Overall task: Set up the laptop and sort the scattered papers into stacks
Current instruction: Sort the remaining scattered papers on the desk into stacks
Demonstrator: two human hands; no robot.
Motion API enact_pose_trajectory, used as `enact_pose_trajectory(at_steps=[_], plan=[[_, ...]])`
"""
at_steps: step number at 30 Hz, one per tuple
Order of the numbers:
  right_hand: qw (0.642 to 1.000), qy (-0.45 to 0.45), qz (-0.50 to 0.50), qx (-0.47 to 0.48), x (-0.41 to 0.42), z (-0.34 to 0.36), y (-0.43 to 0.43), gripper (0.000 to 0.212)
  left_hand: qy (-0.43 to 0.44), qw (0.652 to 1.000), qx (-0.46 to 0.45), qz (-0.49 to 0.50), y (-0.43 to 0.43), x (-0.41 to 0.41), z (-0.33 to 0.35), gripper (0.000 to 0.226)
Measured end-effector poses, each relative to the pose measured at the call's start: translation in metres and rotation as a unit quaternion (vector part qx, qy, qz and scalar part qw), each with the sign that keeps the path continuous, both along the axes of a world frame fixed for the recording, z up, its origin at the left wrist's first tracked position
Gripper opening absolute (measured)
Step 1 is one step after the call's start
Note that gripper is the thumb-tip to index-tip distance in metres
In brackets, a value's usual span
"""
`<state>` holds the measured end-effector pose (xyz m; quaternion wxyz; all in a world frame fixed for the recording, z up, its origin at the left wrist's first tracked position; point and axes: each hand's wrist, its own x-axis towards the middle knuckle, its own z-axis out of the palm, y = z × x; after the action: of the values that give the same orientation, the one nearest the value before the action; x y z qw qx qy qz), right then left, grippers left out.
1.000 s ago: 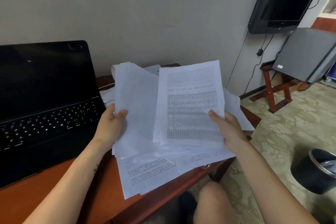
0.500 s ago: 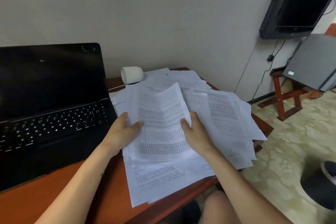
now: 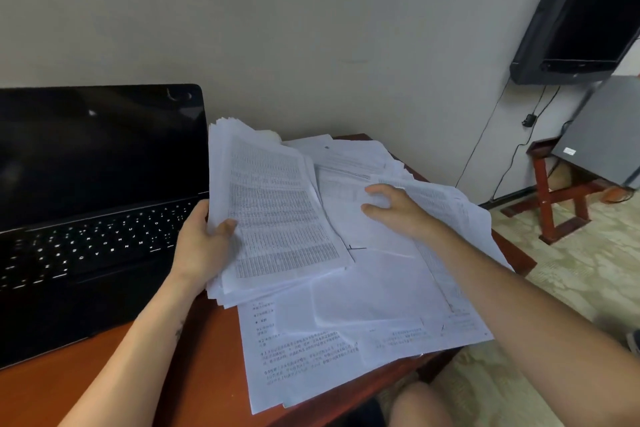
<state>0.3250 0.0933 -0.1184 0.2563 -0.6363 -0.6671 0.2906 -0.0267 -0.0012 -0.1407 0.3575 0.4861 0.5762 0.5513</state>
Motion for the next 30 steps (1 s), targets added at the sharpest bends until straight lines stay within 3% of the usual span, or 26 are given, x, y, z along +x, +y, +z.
enact_pose_trajectory(at_steps=[4, 7, 10, 14, 19, 23, 30], plan=[[0.997, -0.027, 0.046, -0.048, -0.011, 0.016, 0.030, 0.088, 0.030, 0.999, 0.013, 0.023, 0.001, -0.003, -0.001, 0.027], [0.981, -0.156, 0.089, -0.074, -0.013, 0.022, 0.053, 0.113, 0.049, 0.998, 0.018, 0.025, 0.004, -0.004, -0.006, 0.026], [0.955, -0.258, 0.102, -0.105, -0.014, 0.021, 0.065, 0.122, 0.053, 0.998, 0.012, 0.027, 0.006, -0.003, -0.009, 0.026], [0.944, -0.297, 0.106, -0.099, -0.016, 0.022, 0.074, 0.124, 0.060, 0.998, 0.015, 0.030, 0.004, -0.002, -0.009, 0.030], [0.938, -0.322, 0.106, -0.068, -0.020, 0.024, 0.077, 0.108, 0.058, 0.998, 0.013, 0.032, 0.006, -0.004, -0.011, 0.027], [0.981, -0.171, 0.091, -0.001, -0.011, 0.025, 0.074, 0.036, 0.040, 0.999, 0.012, 0.032, 0.007, -0.005, -0.009, 0.029], [0.998, -0.062, -0.021, -0.016, 0.039, 0.035, 0.032, 0.037, -0.022, 0.999, 0.021, 0.031, 0.003, -0.004, -0.001, 0.025]])
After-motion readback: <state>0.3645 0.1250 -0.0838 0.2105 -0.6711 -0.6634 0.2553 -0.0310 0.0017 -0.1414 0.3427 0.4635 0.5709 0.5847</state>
